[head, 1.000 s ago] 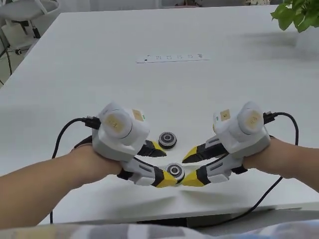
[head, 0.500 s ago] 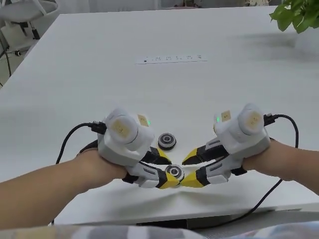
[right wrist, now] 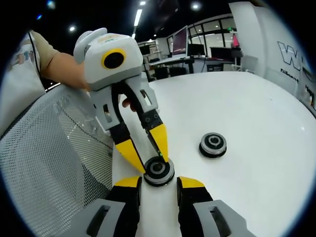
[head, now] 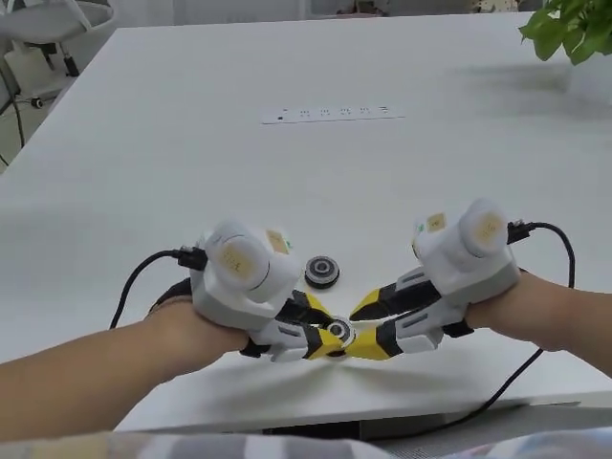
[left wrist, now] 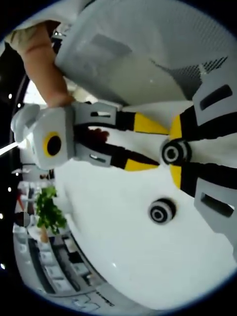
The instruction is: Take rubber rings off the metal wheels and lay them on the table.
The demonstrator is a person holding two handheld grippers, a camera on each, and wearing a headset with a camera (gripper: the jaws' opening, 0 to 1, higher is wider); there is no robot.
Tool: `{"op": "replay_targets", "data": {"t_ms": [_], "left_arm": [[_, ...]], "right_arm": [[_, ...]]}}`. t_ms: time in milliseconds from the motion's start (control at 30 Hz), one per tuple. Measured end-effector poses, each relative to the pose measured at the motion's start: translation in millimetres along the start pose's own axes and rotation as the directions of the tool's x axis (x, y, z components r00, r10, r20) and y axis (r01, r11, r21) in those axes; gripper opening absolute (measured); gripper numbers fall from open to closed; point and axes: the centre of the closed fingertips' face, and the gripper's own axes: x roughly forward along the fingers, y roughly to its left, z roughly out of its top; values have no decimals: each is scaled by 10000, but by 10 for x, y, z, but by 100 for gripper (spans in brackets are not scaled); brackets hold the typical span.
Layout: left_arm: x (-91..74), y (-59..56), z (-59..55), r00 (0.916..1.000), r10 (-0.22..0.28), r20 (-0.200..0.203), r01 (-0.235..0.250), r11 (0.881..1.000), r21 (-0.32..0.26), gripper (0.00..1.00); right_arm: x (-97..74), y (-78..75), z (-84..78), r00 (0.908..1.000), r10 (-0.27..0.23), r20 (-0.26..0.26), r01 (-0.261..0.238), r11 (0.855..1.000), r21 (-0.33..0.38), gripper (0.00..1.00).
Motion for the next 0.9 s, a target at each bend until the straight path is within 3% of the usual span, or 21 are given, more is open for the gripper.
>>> {"op": "replay_targets", "data": {"t_ms": [367,900], "left_arm": [[-11,21,0,9995,296,106,-295,9995,-61,14],[-12,25,-8,9988,455,167,-454,9990,-24,14]], "right_arm": [[19,5,2,9999,-15,162,11,9997,236,24],[25,7,-75,9999,28,-148,-27,9999,97,16]]}}
